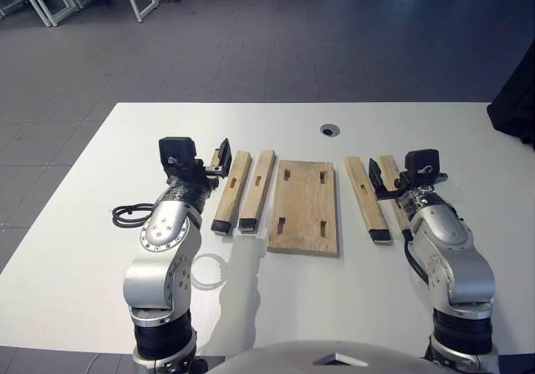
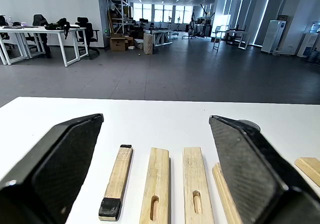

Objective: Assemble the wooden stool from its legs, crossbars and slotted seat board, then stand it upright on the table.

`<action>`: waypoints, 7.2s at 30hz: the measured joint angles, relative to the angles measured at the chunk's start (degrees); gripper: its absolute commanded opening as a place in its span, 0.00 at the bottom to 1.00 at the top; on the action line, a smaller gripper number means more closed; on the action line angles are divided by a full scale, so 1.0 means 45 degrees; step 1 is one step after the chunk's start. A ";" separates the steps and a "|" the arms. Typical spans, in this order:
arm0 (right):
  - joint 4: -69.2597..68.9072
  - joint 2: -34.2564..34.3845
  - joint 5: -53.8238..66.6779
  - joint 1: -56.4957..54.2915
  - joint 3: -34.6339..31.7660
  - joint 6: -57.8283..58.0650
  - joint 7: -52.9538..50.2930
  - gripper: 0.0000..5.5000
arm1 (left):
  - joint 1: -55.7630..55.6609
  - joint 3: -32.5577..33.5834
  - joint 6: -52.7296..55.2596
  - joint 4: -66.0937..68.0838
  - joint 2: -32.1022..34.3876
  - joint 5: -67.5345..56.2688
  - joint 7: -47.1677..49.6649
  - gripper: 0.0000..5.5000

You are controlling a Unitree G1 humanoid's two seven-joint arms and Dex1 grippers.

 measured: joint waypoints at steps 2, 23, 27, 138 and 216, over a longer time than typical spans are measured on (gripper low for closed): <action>0.0000 0.0049 -0.0004 -0.0001 0.0000 -0.0008 -0.0080 0.83 | -0.0205 -0.0010 -0.0001 0.0105 0.0018 0.0000 -0.0003 0.71; 0.0490 0.0425 0.0211 -0.0667 -0.0642 -0.0143 -0.0295 0.83 | -0.1071 -0.0163 0.0912 0.0316 -0.0090 0.0117 0.0321 0.71; 0.0497 0.0424 0.0204 -0.0672 -0.0635 -0.0145 -0.0296 0.83 | -0.1169 -0.0076 0.1269 0.0323 -0.0160 0.0096 0.0339 0.71; 0.2475 -0.3131 0.0633 -0.1641 -0.0294 -0.1905 0.1865 0.23 | -0.2266 0.1431 0.3548 0.0413 -0.1898 -0.5488 -0.1406 0.71; -0.0893 -0.1086 -0.1065 0.1249 0.5679 -0.0717 0.1813 0.72 | -0.2606 -0.0920 -0.2809 0.6801 0.3374 -0.4166 -0.0214 0.08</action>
